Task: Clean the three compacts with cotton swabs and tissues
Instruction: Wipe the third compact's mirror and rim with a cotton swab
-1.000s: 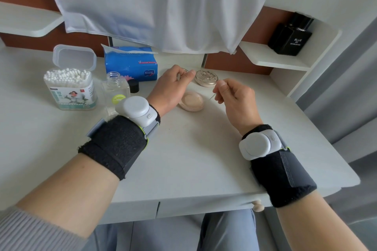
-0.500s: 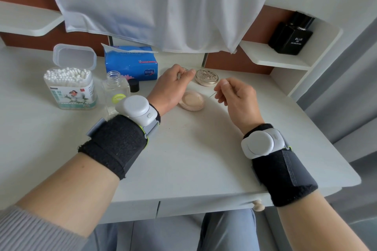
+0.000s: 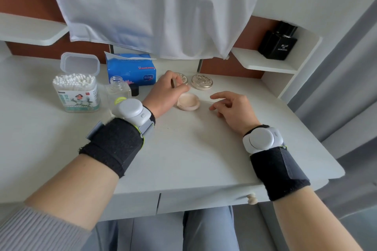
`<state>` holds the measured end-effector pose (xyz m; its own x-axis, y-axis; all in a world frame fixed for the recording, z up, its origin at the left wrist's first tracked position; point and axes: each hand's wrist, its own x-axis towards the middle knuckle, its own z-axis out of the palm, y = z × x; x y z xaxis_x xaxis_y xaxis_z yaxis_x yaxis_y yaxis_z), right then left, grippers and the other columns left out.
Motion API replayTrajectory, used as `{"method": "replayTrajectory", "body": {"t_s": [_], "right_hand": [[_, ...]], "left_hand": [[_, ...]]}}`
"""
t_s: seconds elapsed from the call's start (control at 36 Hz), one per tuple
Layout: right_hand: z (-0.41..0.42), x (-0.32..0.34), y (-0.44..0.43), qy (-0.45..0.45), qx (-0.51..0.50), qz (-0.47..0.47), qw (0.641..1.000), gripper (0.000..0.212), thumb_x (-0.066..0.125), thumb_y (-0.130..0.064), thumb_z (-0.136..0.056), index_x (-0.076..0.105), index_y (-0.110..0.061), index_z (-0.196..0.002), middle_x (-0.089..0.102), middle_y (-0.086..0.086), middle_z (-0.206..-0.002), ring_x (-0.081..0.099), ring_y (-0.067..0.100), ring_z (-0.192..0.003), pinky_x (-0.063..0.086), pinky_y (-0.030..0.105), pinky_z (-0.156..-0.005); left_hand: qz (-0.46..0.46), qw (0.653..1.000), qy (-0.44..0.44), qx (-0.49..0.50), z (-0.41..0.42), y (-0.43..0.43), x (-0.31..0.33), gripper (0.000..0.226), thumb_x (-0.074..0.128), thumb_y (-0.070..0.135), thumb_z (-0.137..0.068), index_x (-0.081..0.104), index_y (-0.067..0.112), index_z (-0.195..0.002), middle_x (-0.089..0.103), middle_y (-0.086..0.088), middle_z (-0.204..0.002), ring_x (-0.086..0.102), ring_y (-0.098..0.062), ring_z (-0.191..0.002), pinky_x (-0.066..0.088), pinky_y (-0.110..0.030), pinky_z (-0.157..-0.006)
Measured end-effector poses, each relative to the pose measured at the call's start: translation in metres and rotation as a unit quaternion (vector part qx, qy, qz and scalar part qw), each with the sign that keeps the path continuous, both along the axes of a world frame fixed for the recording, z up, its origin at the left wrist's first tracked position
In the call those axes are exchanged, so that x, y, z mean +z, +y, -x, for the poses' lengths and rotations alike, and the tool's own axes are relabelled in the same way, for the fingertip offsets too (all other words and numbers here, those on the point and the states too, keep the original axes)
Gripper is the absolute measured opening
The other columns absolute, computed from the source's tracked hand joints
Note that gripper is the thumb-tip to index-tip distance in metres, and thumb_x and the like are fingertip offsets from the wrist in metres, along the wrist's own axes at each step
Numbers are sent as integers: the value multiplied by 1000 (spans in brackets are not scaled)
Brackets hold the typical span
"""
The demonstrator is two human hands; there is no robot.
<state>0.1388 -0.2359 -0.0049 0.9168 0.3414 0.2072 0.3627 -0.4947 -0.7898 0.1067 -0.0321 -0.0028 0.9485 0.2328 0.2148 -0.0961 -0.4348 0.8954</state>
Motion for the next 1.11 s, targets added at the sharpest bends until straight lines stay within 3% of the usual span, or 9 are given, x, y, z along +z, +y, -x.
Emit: {"method": "replayTrajectory", "body": {"t_s": [0.08, 0.19, 0.36, 0.58, 0.69, 0.78, 0.94, 1.03, 1.11], "right_hand": [[-1, -2, 2, -6, -10, 27, 1000, 21, 56, -6, -88, 65, -24, -92, 72, -8, -74, 53, 3, -53, 50, 21, -67], [2, -1, 3, -19, -20, 40, 999, 18, 60, -9, -87, 67, -26, -84, 71, -9, -73, 55, -6, -56, 45, 15, -69], [4, 0, 2, -58, -36, 105, 992, 11, 64, -18, -87, 74, -21, -90, 64, -10, -79, 54, 7, -75, 34, 8, -64], [3, 7, -4, 4, -9, 94, 996, 16, 62, -17, -85, 72, -27, -79, 61, -12, -69, 50, 2, -62, 36, 5, -53], [2, 3, -3, -15, -26, 76, 997, 12, 62, -19, -88, 71, -26, -85, 67, -7, -81, 56, 4, -71, 37, 3, -58], [0, 0, -1, -36, -26, 95, 994, 11, 63, -19, -87, 70, -28, -84, 67, -3, -82, 57, 9, -76, 40, 12, -64], [5, 3, 1, 22, 47, 80, 995, 11, 65, -17, -84, 71, -26, -81, 65, -8, -67, 52, -1, -57, 39, 9, -59], [4, 2, 0, 3, 6, 32, 999, 10, 63, -16, -87, 70, -23, -84, 66, -7, -64, 50, -5, -51, 35, 5, -52], [5, 1, 1, -2, 1, 56, 998, 10, 63, -17, -87, 70, -22, -84, 65, -7, -61, 50, -3, -49, 36, 6, -51]], "left_hand": [[2, 1000, 3, -9, 2, 1, -2, 30, 64, 31, -87, 51, 17, -110, 54, -4, -117, 52, -18, -104, 41, -25, -80], [-6, 999, 5, -35, 13, 3, -2, 57, 73, 33, -79, 46, 21, -127, 51, 1, -123, 51, -17, -109, 43, -31, -93], [-64, 996, -3, -63, 22, 9, -4, 77, 78, 17, -75, 35, 24, -139, 41, 6, -126, 47, -13, -114, 38, -24, -98], [-75, 994, -4, -78, 21, 14, -7, 77, 78, 16, -76, 35, 29, -138, 45, 2, -127, 53, -18, -113, 45, -32, -101], [-70, 994, -7, -80, 19, 15, -8, 76, 79, 17, -75, 37, 29, -137, 44, 3, -127, 54, -18, -113, 45, -35, -102], [-68, 995, -11, -74, 19, 14, -8, 74, 80, 16, -74, 39, 27, -135, 46, 3, -125, 55, -18, -111, 46, -34, -101], [-63, 995, -21, -68, 20, 14, -9, 71, 82, 18, -72, 42, 25, -131, 50, 1, -124, 57, -18, -109, 46, -30, -99], [-68, 995, -19, -65, 20, 15, -9, 70, 82, 21, -72, 42, 25, -131, 50, 1, -124, 56, -17, -109, 45, -31, -99], [-76, 995, -23, -62, 20, 14, -9, 70, 82, 21, -71, 43, 24, -129, 50, 0, -123, 57, -18, -108, 46, -33, -99]]}}
